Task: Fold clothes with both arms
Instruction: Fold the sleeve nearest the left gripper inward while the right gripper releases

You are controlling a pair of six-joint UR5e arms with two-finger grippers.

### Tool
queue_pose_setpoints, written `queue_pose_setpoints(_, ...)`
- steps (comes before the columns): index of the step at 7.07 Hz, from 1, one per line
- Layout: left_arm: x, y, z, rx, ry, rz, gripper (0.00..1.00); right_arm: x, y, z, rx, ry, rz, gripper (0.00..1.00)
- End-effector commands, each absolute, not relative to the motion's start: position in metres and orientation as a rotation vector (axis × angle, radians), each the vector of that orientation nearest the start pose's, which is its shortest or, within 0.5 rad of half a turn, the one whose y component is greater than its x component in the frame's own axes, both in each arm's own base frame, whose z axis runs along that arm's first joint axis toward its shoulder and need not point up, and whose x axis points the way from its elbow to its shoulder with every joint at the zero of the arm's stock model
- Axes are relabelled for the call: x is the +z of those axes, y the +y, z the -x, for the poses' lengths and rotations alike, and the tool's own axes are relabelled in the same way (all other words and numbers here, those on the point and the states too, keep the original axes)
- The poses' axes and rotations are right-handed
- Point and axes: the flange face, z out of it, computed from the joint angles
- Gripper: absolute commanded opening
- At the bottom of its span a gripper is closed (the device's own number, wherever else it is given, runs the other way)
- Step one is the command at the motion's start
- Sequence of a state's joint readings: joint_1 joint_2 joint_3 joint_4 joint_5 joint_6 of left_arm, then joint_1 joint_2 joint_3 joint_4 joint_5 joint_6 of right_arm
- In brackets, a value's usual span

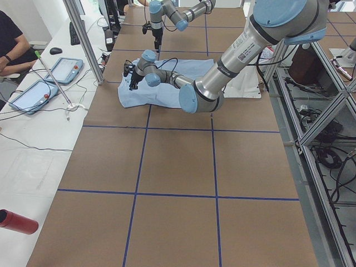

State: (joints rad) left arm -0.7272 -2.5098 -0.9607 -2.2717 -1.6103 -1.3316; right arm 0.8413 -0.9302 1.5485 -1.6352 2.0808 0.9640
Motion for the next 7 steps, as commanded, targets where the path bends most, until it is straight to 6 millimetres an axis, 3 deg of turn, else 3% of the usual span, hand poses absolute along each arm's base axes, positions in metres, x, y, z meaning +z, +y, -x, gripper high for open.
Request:
queue_pose_setpoints(1, 0.234, -0.658, -0.541, -0.378, 0.969, -0.467, 1.00, 0.304, -0.579, 0.406, 0.074, -0.760, -0.009, 1.00)
queue_pose_setpoints(2, 0.239, -0.648, -0.540, -0.338, 0.986, -0.403, 1.00, 0.304, -0.576, 0.406, 0.092, -0.766, 0.000, 1.00)
queue_pose_setpoints(3, 0.257, -0.629, -0.524, -0.294, 0.967, -0.383, 1.00, 0.299, -0.564, 0.412, 0.102, -0.792, 0.000, 1.00)
queue_pose_setpoints(4, 0.273, -0.604, -0.493, -0.220, 0.919, -0.405, 1.00, 0.303, -0.539, 0.419, 0.124, -0.831, -0.001, 1.00)
queue_pose_setpoints(5, 0.273, -0.574, -0.461, -0.169, 0.881, -0.408, 1.00, 0.307, -0.507, 0.425, 0.166, -0.851, -0.026, 1.00)
queue_pose_setpoints(6, 0.265, -0.542, -0.428, -0.123, 0.869, -0.402, 1.00, 0.313, -0.450, 0.445, 0.162, -0.824, -0.073, 1.00)
queue_pose_setpoints(7, 0.262, -0.510, -0.399, -0.100, 0.888, -0.368, 1.00, 0.316, -0.390, 0.448, 0.189, -0.835, -0.065, 1.00)
